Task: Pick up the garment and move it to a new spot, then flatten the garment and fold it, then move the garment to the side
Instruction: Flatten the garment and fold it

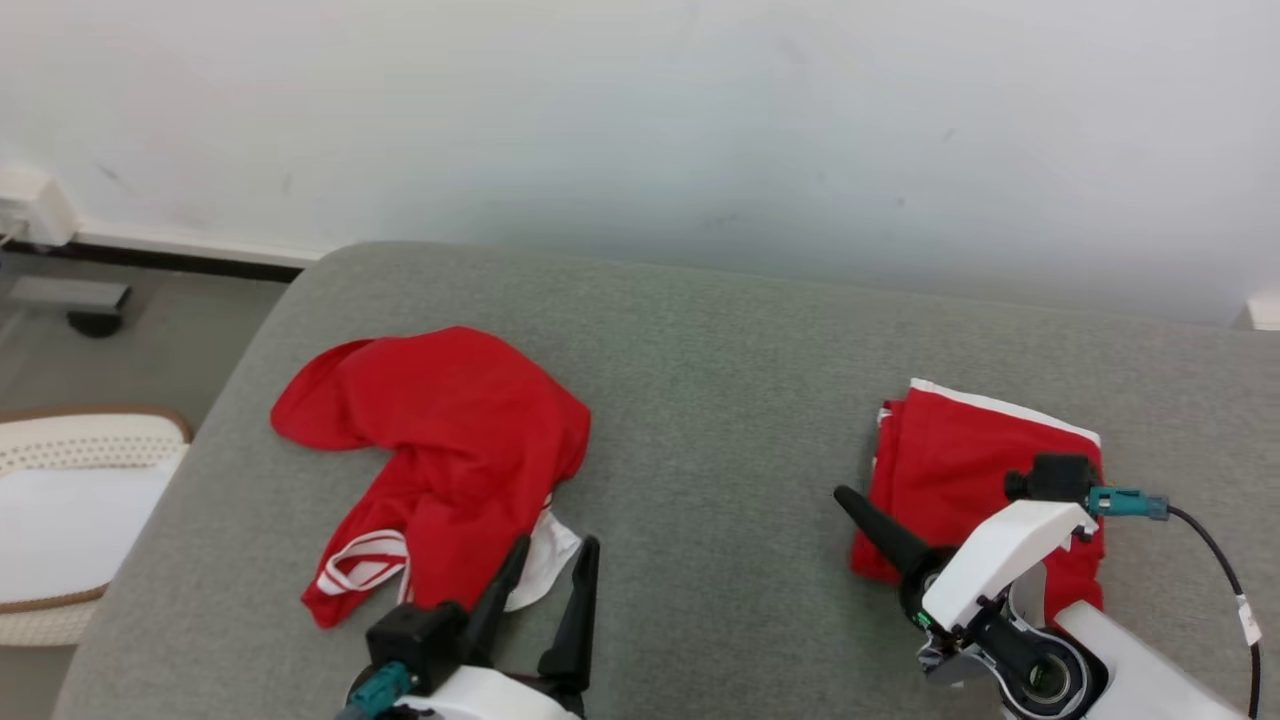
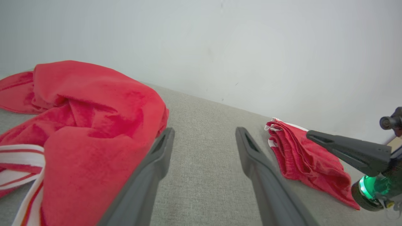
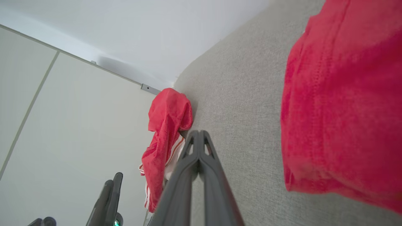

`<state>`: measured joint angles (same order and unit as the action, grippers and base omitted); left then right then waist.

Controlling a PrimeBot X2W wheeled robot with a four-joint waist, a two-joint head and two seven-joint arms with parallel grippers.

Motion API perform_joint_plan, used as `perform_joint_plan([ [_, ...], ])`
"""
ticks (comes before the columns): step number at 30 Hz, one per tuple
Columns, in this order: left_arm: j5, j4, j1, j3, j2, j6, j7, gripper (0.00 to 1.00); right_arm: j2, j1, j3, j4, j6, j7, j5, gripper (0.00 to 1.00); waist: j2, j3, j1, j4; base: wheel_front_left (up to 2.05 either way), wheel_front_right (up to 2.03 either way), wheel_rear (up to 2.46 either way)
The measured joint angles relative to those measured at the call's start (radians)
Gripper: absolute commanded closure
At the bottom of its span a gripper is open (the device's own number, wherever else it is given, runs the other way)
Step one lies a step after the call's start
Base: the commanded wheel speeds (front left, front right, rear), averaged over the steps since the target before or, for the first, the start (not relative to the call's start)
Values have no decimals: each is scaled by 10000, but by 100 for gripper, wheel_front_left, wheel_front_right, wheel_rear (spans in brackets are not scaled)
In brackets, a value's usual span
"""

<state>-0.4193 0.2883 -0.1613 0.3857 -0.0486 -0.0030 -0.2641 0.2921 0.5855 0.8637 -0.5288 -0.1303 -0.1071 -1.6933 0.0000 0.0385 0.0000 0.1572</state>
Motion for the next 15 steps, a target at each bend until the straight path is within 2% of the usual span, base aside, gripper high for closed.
perform_joint_plan([
  [2,138,-67,23,-148,0,-10,0,0,201,-81,-121,472,0,268,196,100,0,-66,0,-209,0,0,0],
  [3,201,-102,43,-224,0,-13,0,0,339,-135,-199,673,0,428,316,89,0,-97,0,-321,0,0,0],
  [5,263,-178,55,-380,-2,-40,0,0,652,-189,-345,1108,0,786,596,51,0,-165,0,-558,0,0,0],
  [6,314,-228,55,-458,2,-54,-2,0,811,-188,-412,1342,0,986,775,22,0,-197,0,-684,0,0,0],
  [7,351,-272,60,-562,0,-54,0,0,984,-185,-431,1638,0,1166,1012,0,0,-227,0,-818,0,0,0],
  [10,445,-372,66,-880,-25,-67,0,0,1492,-182,-516,2261,0,1900,1808,0,0,-307,0,-1241,0,0,0],
  [15,548,-491,67,-1417,-115,-73,0,0,2224,-184,-606,2316,0,3235,3365,0,0,-383,0,-1936,0,0,0],
])
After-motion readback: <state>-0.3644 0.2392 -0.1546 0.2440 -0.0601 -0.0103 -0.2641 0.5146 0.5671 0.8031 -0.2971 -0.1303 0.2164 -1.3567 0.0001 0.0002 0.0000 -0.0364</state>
